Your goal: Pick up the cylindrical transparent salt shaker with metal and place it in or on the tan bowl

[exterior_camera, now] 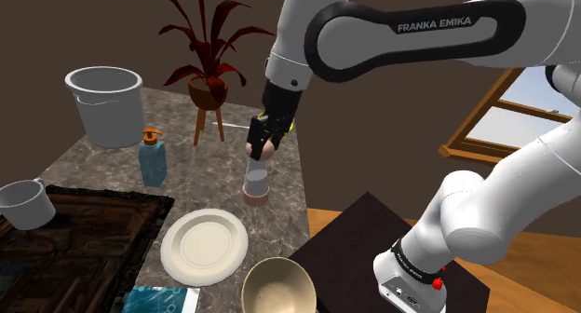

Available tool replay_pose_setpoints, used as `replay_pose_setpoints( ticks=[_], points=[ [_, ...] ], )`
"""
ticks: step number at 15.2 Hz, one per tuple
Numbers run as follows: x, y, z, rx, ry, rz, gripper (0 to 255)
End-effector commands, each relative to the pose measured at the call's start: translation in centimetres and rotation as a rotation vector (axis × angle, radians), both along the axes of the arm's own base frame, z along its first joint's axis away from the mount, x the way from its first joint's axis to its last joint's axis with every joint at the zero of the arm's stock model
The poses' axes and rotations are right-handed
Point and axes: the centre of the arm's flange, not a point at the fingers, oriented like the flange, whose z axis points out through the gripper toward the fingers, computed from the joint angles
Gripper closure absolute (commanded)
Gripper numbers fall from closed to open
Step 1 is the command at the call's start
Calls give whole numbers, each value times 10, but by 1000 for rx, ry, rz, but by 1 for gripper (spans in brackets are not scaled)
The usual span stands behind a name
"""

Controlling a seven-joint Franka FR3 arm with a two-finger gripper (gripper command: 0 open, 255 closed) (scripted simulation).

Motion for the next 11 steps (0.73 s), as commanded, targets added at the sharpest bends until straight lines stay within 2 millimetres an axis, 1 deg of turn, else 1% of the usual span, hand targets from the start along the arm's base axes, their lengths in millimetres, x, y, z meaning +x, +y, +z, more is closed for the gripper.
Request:
replay_pose_setpoints(
  ticks=[1,11],
  points=[
    [-25,9,8,0,0,-1,255],
    [-152,38,30,0,0,-1,255]
  ],
)
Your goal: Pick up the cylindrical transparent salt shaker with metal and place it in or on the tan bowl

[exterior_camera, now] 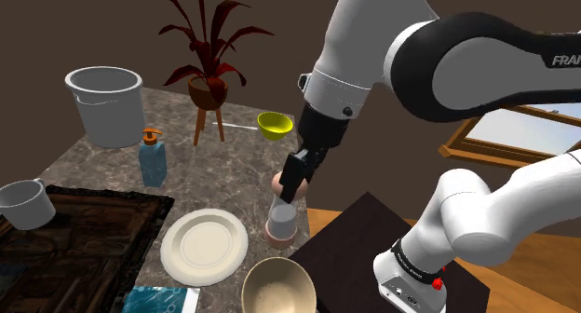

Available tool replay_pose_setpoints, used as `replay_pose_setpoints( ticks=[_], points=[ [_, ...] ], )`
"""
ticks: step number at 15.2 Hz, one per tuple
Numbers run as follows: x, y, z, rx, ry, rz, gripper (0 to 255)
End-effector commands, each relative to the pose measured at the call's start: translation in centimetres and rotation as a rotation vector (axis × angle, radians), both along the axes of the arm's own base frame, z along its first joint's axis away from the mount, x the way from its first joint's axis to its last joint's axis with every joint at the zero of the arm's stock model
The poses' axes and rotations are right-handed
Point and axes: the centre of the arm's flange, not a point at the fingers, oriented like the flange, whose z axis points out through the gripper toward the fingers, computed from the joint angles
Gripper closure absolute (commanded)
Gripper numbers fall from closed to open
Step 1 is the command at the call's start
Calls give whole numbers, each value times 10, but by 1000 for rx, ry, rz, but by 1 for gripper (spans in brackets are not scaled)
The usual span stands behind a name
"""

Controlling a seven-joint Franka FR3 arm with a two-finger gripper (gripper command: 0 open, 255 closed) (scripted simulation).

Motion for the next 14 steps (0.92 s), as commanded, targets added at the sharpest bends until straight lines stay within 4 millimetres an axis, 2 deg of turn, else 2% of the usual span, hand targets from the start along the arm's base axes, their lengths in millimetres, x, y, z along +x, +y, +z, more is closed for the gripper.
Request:
replay_pose_setpoints(
  ticks=[1,6,14],
  points=[
    [-29,3,6,0,0,-1,255],
    [-97,18,18,0,0,-1,255],
    [-97,18,-25,0,0,-1,255]
  ],
)
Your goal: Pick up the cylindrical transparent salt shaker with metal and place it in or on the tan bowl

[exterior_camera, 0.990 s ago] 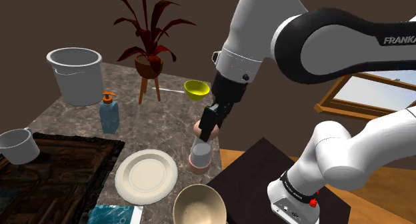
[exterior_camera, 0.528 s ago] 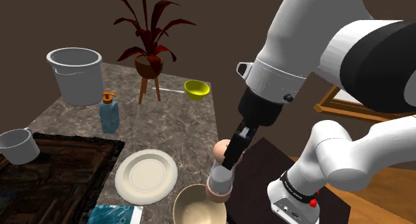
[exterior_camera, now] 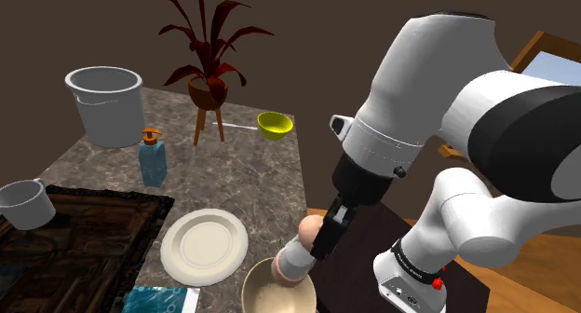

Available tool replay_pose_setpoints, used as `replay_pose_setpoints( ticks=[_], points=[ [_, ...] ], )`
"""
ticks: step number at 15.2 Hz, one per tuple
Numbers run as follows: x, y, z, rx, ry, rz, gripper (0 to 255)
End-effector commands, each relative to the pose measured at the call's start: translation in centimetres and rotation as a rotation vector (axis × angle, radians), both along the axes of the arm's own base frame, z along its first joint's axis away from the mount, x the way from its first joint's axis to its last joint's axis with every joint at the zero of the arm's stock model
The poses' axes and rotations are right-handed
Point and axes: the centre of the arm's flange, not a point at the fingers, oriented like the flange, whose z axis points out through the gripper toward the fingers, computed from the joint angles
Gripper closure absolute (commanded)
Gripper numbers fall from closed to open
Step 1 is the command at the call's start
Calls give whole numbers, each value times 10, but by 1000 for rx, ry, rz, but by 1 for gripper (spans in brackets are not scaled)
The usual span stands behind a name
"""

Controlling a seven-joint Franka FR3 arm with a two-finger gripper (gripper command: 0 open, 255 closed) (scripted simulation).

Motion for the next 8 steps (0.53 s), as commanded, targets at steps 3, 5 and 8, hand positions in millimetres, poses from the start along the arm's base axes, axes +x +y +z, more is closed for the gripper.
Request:
replay_pose_setpoints(
  ticks=[3,5,8],
  points=[
    [1,1,-20,0,0,0,255],
    [1,1,-30,0,0,0,255],
    [1,1,-46,0,0,0,255]
  ],
)
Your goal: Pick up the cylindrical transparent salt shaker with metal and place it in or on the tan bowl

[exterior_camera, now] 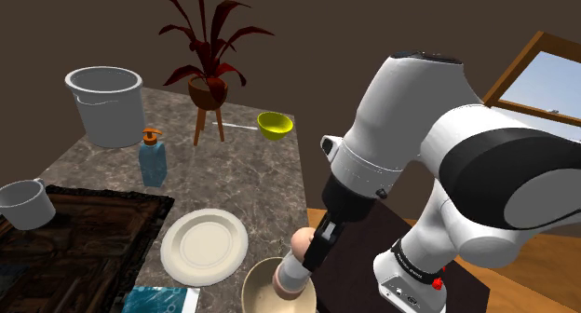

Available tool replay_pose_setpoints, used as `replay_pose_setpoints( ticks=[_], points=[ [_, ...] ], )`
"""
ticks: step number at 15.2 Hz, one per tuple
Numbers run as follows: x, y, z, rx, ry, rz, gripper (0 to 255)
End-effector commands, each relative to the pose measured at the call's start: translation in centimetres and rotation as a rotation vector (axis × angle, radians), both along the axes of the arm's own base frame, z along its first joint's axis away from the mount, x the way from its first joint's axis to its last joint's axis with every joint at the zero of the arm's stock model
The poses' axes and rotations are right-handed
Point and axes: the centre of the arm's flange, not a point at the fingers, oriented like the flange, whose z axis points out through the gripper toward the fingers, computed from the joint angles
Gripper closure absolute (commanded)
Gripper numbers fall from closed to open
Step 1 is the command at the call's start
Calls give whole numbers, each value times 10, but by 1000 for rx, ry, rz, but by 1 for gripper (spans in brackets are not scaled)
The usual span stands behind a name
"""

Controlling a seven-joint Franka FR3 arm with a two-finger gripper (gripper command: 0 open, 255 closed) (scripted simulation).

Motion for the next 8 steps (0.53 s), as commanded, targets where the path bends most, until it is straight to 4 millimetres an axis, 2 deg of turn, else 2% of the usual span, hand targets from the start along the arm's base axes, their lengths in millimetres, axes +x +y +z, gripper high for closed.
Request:
replay_pose_setpoints(
  ticks=[1,8],
  points=[
    [-1,0,-11,0,-1,0,255],
    [-1,0,-48,0,-1,0,255]
  ],
)
